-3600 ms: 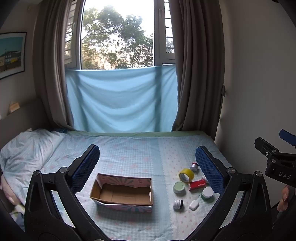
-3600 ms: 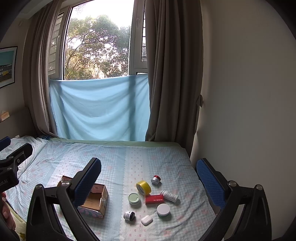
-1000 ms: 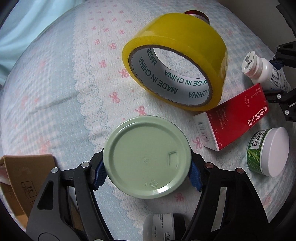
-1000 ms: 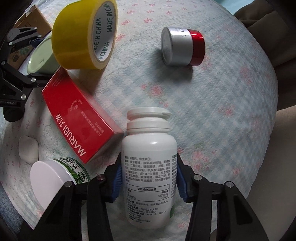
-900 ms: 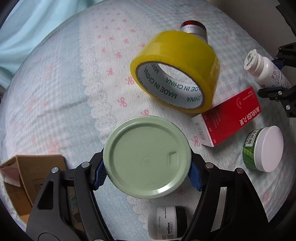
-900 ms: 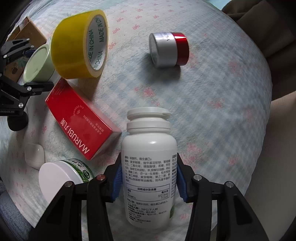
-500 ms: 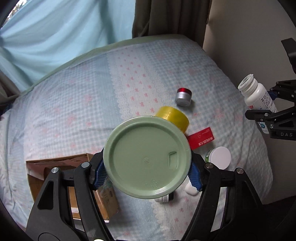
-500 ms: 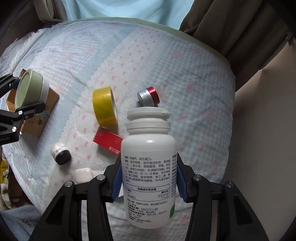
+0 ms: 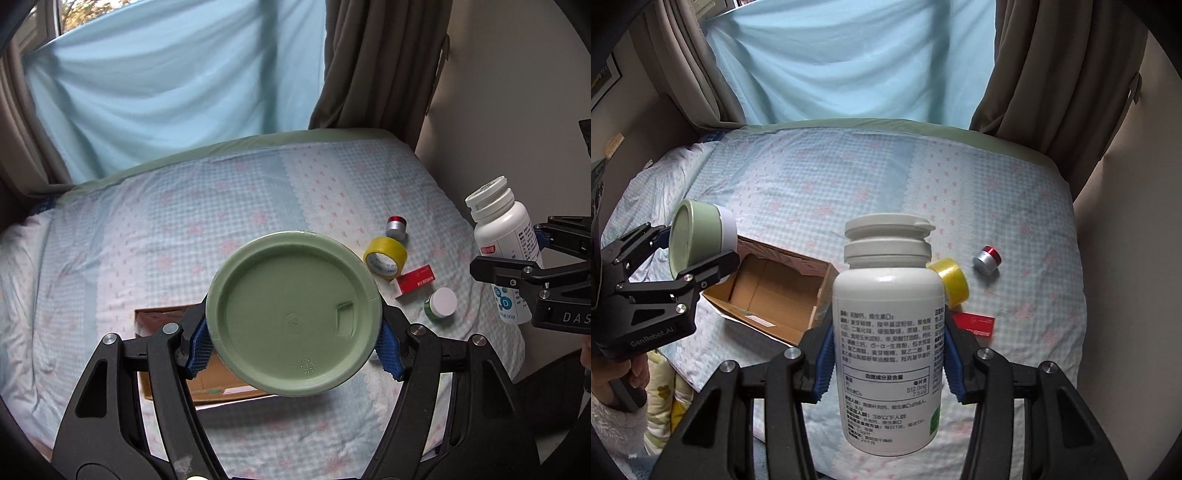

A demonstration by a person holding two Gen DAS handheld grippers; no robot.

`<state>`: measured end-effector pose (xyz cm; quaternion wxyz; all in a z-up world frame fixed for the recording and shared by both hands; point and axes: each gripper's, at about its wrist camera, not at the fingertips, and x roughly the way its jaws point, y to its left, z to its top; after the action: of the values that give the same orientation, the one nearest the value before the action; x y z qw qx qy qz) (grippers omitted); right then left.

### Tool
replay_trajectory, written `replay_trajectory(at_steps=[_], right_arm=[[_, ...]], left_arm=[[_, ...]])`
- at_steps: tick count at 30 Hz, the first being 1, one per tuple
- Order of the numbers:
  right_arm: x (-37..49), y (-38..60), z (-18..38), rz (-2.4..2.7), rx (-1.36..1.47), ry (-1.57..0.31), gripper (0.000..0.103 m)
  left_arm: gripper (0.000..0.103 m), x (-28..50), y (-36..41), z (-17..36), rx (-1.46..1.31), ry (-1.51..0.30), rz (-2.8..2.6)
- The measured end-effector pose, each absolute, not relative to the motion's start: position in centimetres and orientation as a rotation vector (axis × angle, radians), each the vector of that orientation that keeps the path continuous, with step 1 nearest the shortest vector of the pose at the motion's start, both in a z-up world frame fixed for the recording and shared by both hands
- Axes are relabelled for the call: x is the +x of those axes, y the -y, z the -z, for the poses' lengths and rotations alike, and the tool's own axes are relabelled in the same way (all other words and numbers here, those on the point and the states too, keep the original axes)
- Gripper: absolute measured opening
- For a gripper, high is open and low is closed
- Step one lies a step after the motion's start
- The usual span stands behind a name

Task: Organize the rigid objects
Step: 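Carry the green jar and pill bottle over the cardboard box with both tools, then lower both items into the box and open both tools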

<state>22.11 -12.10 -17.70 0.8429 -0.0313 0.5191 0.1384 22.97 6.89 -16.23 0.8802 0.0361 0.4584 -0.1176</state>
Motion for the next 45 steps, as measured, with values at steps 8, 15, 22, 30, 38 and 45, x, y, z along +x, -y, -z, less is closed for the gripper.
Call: replay_trajectory(at_steps=[8, 15, 22, 30, 38, 45], right_arm=[[21.6, -0.9, 18.1, -0.28, 0.064, -1.094, 0.046], [23.1, -8.1, 21.9, -0.272, 0.101, -1.167, 0.046], [26.1, -11.4, 27.9, -0.253, 0.121, -1.272, 0.046], [29.4, -11.1, 37.6, -0.21, 0.116, -1.415, 0.046], [30.1, -10.1, 45.6, -0.187, 0.146, -1.514, 0.046], [29.9, -10.0, 46.8, -0.204, 0.114, -1.535, 0.046]], left_arm=[[0.068, 22.2, -19.1, 17.1, 0.057, -0.999, 0.25], [0.068, 24.1, -25.0, 21.8, 0.03, -1.09, 0.218], [0.068, 27.8, -26.9, 28.4, 0.006, -1.22, 0.175], [0.068, 32.3, -26.6, 38.1, 0.047, -1.381, 0.183], [0.068, 34.0, -24.3, 46.6, -0.005, -1.535, 0.13], [0.068, 35.0, -23.7, 47.9, 0.032, -1.562, 0.101]])
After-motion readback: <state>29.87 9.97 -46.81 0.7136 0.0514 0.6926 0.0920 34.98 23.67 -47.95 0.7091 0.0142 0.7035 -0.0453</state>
